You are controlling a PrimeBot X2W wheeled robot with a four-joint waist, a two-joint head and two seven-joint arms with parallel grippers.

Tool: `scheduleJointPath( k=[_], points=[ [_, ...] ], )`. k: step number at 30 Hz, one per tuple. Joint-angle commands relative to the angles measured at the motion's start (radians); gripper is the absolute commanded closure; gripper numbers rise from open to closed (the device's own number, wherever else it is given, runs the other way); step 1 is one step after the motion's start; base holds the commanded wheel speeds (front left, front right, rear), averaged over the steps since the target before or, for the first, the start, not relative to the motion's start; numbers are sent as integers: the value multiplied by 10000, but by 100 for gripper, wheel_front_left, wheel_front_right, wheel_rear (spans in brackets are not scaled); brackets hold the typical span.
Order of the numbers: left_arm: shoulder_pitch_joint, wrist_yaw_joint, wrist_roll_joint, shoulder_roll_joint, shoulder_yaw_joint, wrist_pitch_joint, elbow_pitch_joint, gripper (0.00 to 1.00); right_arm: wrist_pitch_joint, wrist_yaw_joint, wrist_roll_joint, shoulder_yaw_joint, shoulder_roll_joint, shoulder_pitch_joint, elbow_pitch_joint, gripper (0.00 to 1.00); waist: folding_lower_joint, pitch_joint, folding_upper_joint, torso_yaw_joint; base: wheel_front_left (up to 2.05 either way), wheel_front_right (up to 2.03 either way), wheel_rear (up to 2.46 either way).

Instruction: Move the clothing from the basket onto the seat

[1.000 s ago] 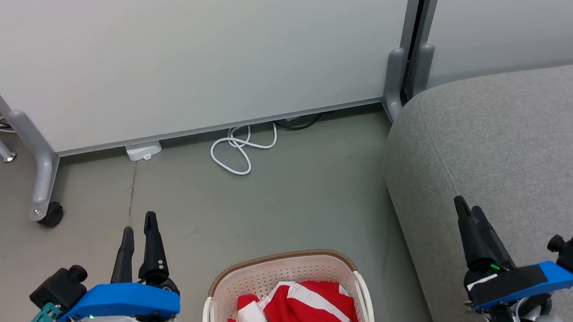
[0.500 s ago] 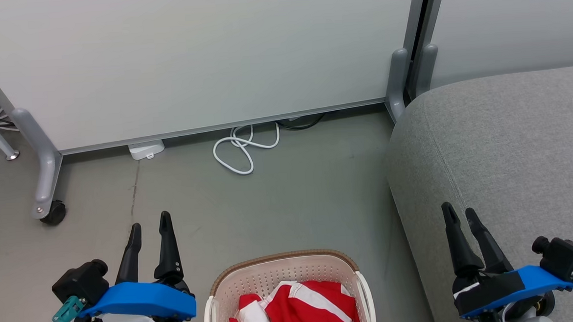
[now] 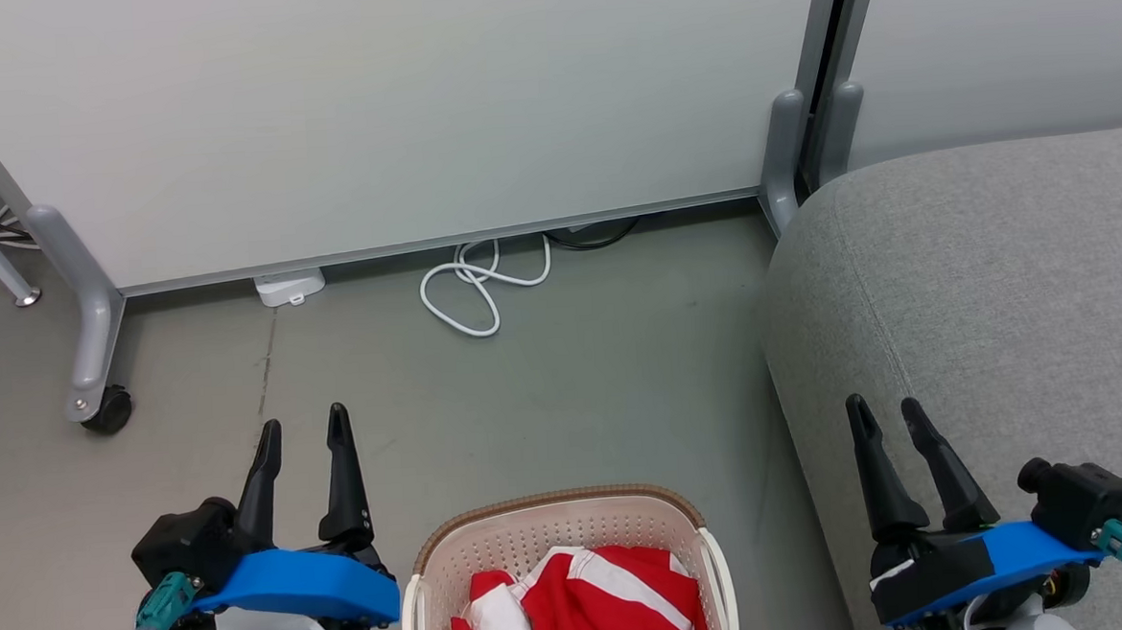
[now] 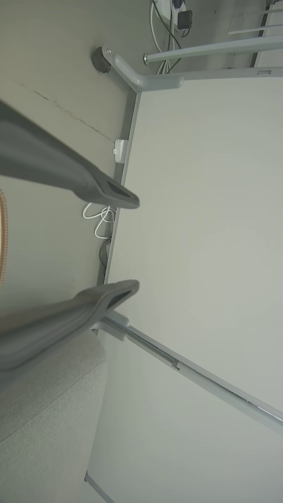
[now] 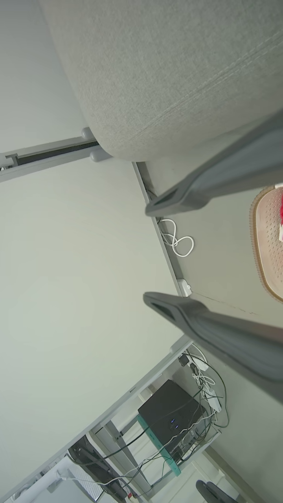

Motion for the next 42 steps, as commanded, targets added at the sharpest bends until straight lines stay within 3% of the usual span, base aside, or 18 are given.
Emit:
scheduleJointPath(
  k=[1, 20, 42],
  points=[
    [-257, 60, 270, 70, -68, -87, -120, 0, -112, 16, -271, 40, -70, -185, -77, 0, 0, 2, 0, 7, 0, 0, 0],
    [-246, 55, 1817, 73, -146, -498, -148, 0, -524, 21, -1902, 276, -75, -202, -136, 0, 0, 67, 0, 78, 0, 0, 0],
    [-305, -943, 2952, -132, 141, -922, 573, 0, -961, 25, -3483, 383, -80, -177, -11, 0, 0, 129, 0, 157, 0, 0, 0]
  ],
)
